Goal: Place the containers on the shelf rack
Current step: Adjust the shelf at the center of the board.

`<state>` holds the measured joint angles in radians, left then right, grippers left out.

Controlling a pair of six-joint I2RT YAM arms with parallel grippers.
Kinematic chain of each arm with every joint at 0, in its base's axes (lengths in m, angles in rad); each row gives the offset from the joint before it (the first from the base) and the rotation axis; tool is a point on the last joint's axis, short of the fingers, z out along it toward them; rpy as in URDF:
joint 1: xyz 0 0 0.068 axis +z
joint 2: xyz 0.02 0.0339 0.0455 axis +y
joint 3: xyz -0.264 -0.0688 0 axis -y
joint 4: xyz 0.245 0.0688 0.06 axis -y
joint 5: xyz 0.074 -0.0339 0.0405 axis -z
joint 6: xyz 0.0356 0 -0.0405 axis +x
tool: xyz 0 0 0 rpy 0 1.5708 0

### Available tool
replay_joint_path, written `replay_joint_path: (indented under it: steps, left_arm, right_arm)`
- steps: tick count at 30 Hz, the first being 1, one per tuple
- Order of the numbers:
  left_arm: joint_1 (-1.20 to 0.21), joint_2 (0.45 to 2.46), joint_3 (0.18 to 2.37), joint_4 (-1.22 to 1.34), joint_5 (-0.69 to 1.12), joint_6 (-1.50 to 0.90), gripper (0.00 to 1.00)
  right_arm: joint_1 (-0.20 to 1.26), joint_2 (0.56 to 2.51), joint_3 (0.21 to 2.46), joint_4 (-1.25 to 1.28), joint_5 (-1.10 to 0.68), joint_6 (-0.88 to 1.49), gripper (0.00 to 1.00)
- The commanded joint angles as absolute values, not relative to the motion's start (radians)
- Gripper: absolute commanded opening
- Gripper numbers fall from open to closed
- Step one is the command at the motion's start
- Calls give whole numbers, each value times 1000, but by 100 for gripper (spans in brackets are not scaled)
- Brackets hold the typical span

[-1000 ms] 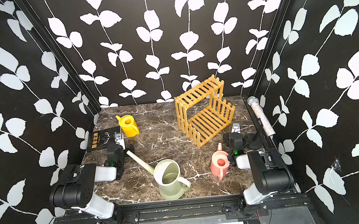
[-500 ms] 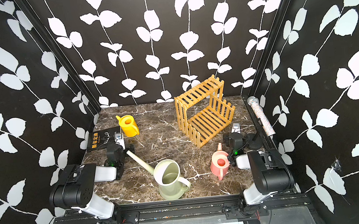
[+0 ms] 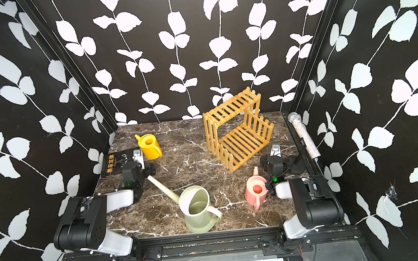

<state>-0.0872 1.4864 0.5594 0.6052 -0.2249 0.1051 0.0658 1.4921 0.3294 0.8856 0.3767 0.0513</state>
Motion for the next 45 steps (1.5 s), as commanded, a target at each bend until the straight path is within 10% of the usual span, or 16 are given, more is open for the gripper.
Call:
replay_joint_path:
  steps: [1, 14, 45]
  left_arm:
    - [-77, 1405, 636, 359, -256, 112, 99]
    - [-75, 1262, 1026, -367, -170, 10, 99]
    - [43, 1172, 894, -315, 37, -17, 98]
  right_arm:
    - [75, 1424, 342, 892, 373, 41, 99]
    - [75, 1064, 566, 231, 211, 152, 99]
    - [268, 1247, 861, -15, -294, 498, 98]
